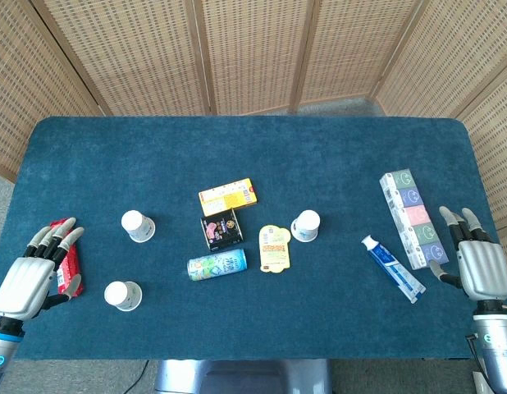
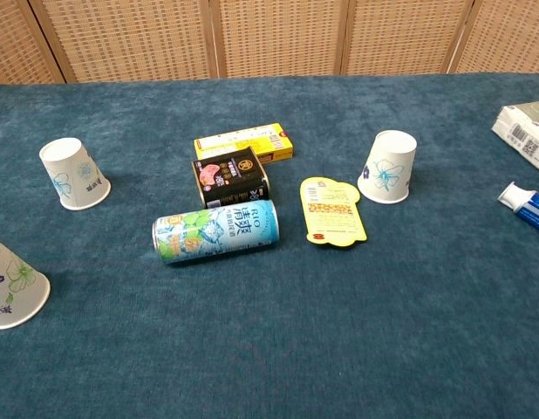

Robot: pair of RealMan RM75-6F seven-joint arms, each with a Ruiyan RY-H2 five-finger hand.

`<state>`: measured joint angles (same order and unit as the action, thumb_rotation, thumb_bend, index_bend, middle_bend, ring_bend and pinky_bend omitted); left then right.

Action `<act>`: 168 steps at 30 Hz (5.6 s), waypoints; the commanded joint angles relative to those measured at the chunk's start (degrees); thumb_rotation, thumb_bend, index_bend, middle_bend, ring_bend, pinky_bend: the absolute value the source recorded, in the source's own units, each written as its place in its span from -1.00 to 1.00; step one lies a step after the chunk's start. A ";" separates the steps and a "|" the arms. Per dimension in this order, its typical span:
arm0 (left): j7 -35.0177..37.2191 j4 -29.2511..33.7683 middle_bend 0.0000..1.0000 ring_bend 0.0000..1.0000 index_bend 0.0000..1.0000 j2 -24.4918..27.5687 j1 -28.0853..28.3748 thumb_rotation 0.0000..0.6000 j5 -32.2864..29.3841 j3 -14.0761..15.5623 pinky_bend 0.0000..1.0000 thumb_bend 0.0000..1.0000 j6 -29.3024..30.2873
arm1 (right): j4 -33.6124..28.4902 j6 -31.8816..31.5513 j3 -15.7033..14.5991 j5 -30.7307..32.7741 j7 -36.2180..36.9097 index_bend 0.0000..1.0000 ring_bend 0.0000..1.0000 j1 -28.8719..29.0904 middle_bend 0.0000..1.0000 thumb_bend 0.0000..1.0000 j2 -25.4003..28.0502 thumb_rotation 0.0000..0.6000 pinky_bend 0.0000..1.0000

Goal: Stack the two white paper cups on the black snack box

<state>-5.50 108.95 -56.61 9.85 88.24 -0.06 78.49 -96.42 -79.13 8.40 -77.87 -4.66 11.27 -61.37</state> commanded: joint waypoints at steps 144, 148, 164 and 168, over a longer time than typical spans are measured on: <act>9.16 -3.81 -0.31 -0.27 -0.27 -0.53 9.77 1.00 -1.29 -1.00 0.33 -0.04 -9.42 | -1.99 -0.83 0.29 0.09 4.67 -1.00 -1.00 -1.99 -0.64 -0.44 2.46 1.00 -0.36; 10.59 -4.80 -0.32 -0.27 -0.28 0.31 11.48 1.00 -3.37 -2.51 0.32 -0.05 -11.64 | -2.12 -0.62 0.34 0.38 4.39 -1.00 -1.00 -1.89 -0.64 -0.44 2.39 1.00 -0.36; 15.07 -15.50 -0.33 -0.29 -0.29 -4.78 17.19 1.00 -9.70 -6.51 0.30 -0.04 -19.00 | -2.90 -0.20 0.72 1.66 3.45 -1.00 -1.00 -1.64 -0.63 -0.43 2.11 1.00 -0.36; 16.13 -17.89 -0.34 -0.30 -0.30 -6.69 18.54 1.00 -9.84 -6.90 0.30 -0.04 -20.44 | -3.22 -0.13 0.73 1.73 3.67 -1.00 -1.00 -1.66 -0.63 -0.44 2.24 1.00 -0.37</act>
<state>10.29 91.60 -62.78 27.94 78.49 -6.78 58.51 -99.60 -79.28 9.13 -76.16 -1.03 9.62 -59.15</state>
